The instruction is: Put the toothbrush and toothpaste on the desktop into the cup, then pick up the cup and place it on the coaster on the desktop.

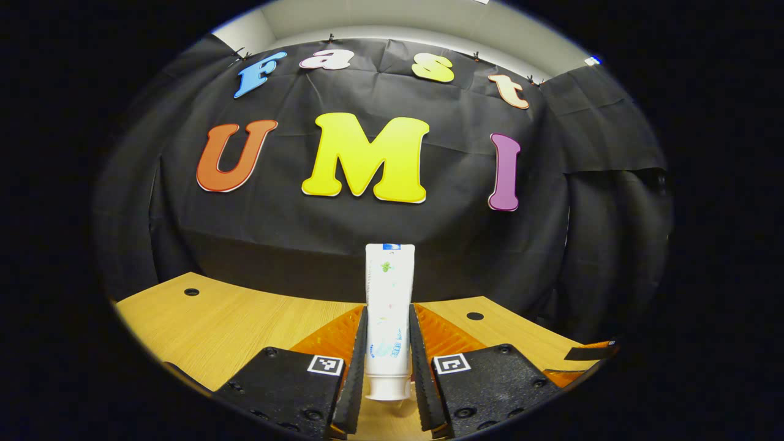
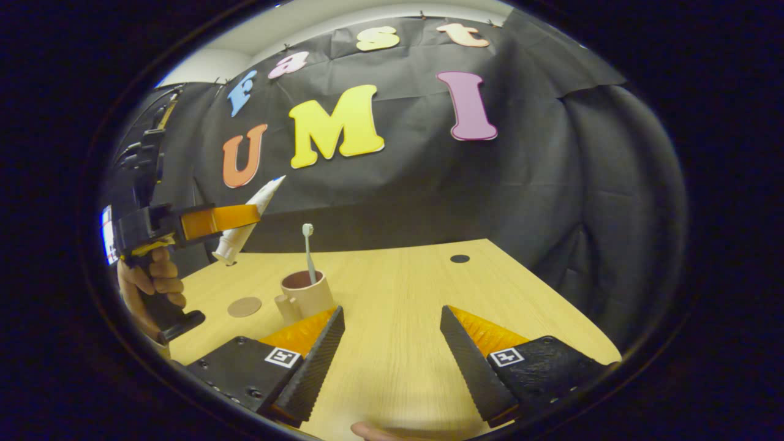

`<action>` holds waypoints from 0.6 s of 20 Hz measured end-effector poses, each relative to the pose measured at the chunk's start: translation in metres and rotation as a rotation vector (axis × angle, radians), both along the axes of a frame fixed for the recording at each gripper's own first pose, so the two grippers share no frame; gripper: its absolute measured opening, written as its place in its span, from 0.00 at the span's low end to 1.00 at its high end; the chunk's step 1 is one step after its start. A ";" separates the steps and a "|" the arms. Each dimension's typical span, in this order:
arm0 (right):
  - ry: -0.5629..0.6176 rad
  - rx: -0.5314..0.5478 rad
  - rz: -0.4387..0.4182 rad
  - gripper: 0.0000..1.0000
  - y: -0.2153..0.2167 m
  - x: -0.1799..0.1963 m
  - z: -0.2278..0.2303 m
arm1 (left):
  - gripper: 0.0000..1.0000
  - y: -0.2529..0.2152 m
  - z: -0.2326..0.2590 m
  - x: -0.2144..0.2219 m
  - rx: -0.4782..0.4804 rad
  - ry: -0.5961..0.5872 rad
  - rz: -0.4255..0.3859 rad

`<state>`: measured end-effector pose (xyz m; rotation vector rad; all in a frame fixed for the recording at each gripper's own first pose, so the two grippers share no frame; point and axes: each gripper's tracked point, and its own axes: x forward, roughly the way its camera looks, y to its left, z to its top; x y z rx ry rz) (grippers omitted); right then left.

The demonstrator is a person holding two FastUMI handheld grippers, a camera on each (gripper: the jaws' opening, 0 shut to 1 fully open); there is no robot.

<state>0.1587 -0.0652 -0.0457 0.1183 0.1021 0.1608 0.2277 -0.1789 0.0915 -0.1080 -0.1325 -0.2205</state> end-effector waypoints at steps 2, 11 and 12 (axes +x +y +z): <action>-0.001 0.065 -0.010 0.96 -0.010 0.002 0.000 | 0.40 -0.007 -0.001 0.019 0.022 0.010 0.017; -0.043 0.053 -0.033 0.96 -0.018 -0.005 0.002 | 0.41 -0.018 -0.012 0.048 -0.001 0.036 0.017; -0.039 0.054 -0.031 0.96 -0.017 -0.004 0.001 | 0.41 -0.018 -0.014 0.048 -0.005 0.045 0.017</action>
